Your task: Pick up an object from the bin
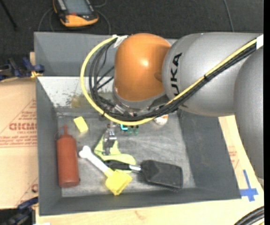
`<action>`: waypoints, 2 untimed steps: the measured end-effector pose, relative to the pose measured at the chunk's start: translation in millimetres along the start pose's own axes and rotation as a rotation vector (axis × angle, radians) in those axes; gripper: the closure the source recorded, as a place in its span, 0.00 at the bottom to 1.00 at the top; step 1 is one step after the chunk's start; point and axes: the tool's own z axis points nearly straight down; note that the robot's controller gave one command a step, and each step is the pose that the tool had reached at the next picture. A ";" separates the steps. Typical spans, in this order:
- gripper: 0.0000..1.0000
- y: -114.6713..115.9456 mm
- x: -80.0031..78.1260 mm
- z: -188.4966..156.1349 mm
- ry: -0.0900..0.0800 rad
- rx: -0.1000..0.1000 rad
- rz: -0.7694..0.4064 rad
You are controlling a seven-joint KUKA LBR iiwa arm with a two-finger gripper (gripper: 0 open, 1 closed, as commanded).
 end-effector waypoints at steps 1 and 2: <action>0.00 -0.7 -1.8 -4.0 -0.007 -0.001 0.003; 0.00 -17.5 -0.5 43.1 -0.014 -0.003 0.006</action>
Offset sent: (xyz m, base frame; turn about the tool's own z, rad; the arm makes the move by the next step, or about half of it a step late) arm -0.0068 -0.0530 -0.1418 0.0140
